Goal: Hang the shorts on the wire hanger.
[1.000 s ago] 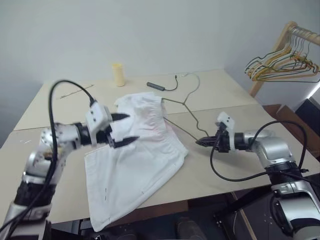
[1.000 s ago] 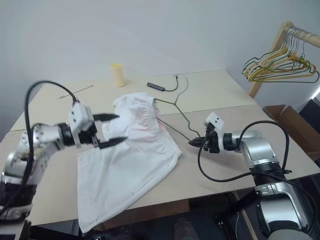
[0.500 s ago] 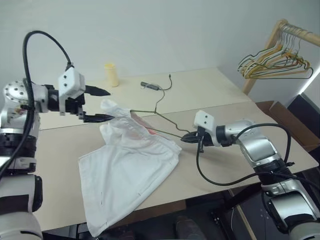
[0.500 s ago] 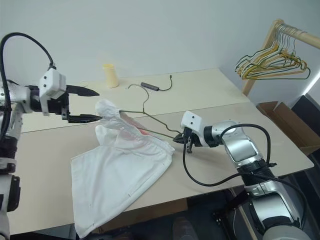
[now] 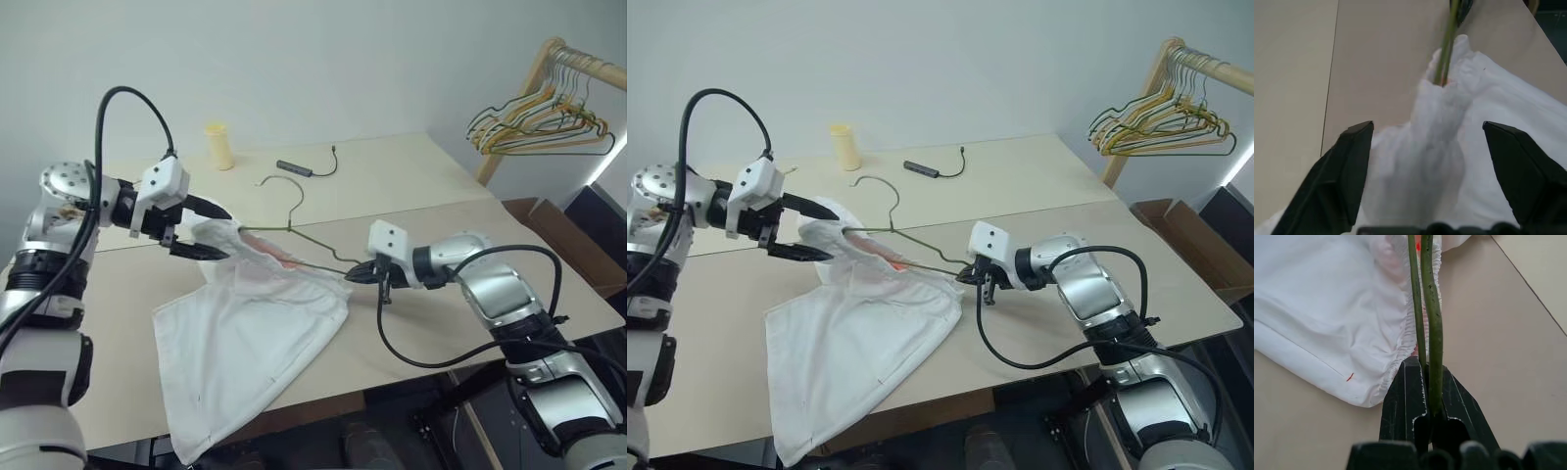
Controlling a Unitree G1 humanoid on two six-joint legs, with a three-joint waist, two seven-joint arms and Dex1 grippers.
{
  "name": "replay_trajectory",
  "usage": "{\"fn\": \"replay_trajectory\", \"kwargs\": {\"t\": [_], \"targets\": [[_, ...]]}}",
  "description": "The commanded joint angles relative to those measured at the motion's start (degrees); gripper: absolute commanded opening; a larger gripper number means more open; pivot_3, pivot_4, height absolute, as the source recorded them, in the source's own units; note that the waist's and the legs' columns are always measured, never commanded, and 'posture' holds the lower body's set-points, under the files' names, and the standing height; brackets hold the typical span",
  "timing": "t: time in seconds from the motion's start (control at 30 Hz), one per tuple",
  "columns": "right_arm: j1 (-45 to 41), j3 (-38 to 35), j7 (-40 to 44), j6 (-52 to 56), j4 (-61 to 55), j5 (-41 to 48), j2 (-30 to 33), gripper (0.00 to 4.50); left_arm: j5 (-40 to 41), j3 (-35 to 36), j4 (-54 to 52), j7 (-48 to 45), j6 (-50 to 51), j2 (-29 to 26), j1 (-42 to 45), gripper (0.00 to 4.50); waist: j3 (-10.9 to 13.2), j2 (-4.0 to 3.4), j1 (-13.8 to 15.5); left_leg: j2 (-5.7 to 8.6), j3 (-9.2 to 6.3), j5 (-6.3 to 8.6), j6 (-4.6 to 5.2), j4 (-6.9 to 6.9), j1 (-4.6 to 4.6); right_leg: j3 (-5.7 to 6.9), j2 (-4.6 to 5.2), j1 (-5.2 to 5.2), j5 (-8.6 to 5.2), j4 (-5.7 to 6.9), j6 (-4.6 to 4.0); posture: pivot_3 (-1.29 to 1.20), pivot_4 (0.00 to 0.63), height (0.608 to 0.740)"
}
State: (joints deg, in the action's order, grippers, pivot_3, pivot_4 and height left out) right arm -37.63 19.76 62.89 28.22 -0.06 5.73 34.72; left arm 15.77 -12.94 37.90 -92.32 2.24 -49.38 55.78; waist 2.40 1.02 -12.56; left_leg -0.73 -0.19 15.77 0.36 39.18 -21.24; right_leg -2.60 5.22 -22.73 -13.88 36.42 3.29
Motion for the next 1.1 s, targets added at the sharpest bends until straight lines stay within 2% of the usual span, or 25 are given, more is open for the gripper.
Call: {"fn": "replay_trajectory", "kwargs": {"t": [0.03, 0.23, 0.3, 0.6, 0.77, 0.9, 1.0, 1.1], "targets": [[-1.1, -1.03, 0.19, 0.12, -3.77, 0.29, 0.44, 0.0, 0.04, -1.99, 1.36, -0.18, -1.42, -0.76, 1.76, 2.54, 0.0, 0.0, -0.2, 0.0, 0.02, 0.0, 0.0, 0.0, -0.01, -0.04, 0.0, -0.05, 0.0, 0.07, 0.0, -0.21, 0.0, 0.74], [-1.7, -1.37, 0.1, 1.04, -5.11, 0.54, 0.4, 0.0, 3.17, -7.55, 0.33, -0.18, -2.51, -2.73, 0.3, 0.52, 0.0, 0.0, -0.84, 0.01, 0.01, -0.01, 0.0, 0.13, -0.26, -0.11, -0.01, -0.43, -0.02, 0.46, 0.02, -0.22, 0.0, 0.74], [-1.77, -1.35, -0.1, 1.03, -4.99, 0.3, 0.38, 0.0, 3.47, -7.76, 0.71, -0.18, -2.82, -2.59, 0.28, 0.01, 0.0, 0.0, -0.89, 0.01, 0.02, -0.01, 0.0, 0.19, -0.25, -0.13, -0.01, -0.42, -0.02, 0.49, 0.02, -0.22, 0.0, 0.74], [-0.22, -1.26, -1.14, -3.74, -4.82, -1.09, 0.06, 0.0, 0.02, -1.05, 2.85, 1.63, -4.81, 0.26, 1.14, 0.01, 0.0, 0.01, -0.88, 0.0, 0.01, 0.04, 0.07, 0.55, -0.44, -0.1, -0.01, -0.44, -0.04, 0.57, 0.04, -0.22, 0.0, 0.74], [0.68, -3.0, -5.43, -4.27, -4.91, -1.96, -1.01, 1.48, -1.68, 1.58, 3.04, 0.17, -6.63, -0.45, 2.21, 0.0, 0.0, 0.01, -0.89, 0.0, 0.02, 0.04, 0.08, 0.58, -0.48, -0.11, -0.01, -0.47, -0.03, 0.59, 0.04, -0.21, 0.0, 0.74], [3.76, -9.67, -9.64, -1.73, -6.39, 0.39, -0.35, 2.9, -3.0, 3.38, 3.47, 0.86, -6.76, -0.59, 2.78, 0.0, 0.0, 0.01, -0.62, 0.01, -0.01, 0.04, 0.08, 0.6, -0.53, -0.07, 0.02, -0.46, -0.03, 0.59, 0.04, -0.21, 0.0, 0.74], [8.01, -16.47, -12.34, 2.45, -7.44, 3.05, 0.94, 2.9, -3.98, 4.21, 3.87, 0.92, -7.02, -0.61, 2.87, 0.0, -0.01, 0.02, -0.06, 0.02, -0.03, 0.05, 0.09, 0.63, -0.61, -0.01, 0.06, -0.46, -0.04, 0.58, 0.05, -0.21, 0.0, 0.74], [11.55, -19.9, -13.12, 6.35, -9.04, 5.95, 1.57, 2.9, -5.07, 4.87, 4.35, 0.88, -7.5, -0.3, 2.83, 0.0, -0.01, 0.02, 0.09, 0.01, -0.01, 0.05, 0.09, 0.64, -0.6, -0.01, 0.05, -0.47, -0.04, 0.58, 0.04, -0.22, 0.0, 0.74]]}}
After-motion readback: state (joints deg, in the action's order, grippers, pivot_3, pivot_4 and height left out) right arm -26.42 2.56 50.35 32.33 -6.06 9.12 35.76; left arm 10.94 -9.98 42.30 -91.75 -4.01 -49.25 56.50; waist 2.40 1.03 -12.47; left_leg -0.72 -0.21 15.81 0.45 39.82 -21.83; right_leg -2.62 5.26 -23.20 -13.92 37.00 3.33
